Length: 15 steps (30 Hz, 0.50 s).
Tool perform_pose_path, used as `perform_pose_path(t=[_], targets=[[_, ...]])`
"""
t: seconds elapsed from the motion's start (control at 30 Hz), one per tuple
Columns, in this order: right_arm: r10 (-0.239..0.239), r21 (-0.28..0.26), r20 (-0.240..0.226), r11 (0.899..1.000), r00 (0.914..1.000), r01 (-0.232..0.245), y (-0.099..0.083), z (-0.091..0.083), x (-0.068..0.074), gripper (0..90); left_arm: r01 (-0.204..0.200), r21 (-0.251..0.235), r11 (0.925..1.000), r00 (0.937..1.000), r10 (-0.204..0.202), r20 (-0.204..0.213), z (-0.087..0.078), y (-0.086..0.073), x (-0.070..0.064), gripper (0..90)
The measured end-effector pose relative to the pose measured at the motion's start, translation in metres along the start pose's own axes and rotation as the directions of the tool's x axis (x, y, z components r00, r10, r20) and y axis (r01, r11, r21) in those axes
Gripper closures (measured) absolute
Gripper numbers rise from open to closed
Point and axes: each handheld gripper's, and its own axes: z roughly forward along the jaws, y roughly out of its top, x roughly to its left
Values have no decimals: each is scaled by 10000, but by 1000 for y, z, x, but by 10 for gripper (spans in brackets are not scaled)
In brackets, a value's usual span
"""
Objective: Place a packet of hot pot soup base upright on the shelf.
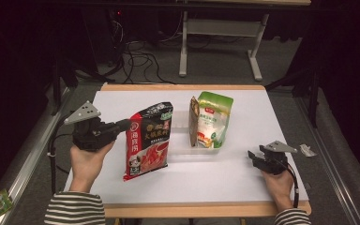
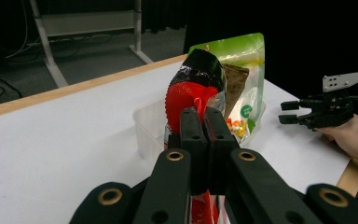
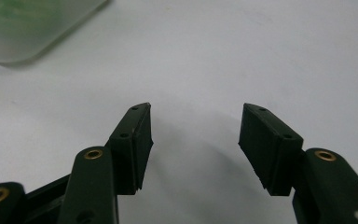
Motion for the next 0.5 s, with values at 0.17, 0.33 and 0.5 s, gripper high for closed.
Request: perform_pose_path(t=[0.17, 0.33, 0.5], targets=[[6, -15, -21, 10000, 10000, -6, 0, 0, 0, 449, -52, -82, 10000, 10000, 52, 2, 2, 7, -4, 893], [-41, -92, -47, 9999, 10000, 40, 0, -1, -1, 448, -28, -172, 9998, 10000, 28, 11, 7, 13, -5, 893], [-22, -83, -16, 10000, 10000, 22, 0, -1, -1, 448, -50, -225, 9997, 9999, 52, 87, 15, 19, -5, 893]])
